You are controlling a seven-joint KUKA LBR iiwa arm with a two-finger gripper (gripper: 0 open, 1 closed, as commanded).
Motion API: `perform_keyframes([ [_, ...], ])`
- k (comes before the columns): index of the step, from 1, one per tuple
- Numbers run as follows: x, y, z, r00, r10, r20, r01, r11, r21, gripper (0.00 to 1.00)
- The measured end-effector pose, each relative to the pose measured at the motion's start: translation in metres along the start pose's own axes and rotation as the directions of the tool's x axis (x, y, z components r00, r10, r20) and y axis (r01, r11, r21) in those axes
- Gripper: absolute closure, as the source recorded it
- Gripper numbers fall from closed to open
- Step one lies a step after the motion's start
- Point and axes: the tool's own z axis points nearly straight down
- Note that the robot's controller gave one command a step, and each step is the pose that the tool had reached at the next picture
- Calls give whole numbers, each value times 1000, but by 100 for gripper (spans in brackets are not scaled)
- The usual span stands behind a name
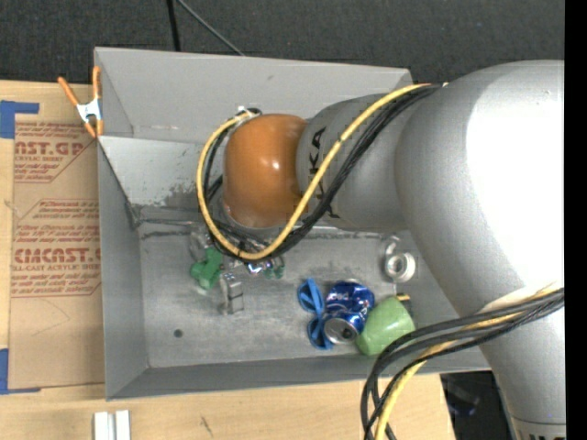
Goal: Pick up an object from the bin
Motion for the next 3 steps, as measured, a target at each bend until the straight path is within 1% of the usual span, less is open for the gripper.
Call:
perform_keyframes([
  [3,-2,4,-1,1000,0,10,0,1000,-9,0],
])
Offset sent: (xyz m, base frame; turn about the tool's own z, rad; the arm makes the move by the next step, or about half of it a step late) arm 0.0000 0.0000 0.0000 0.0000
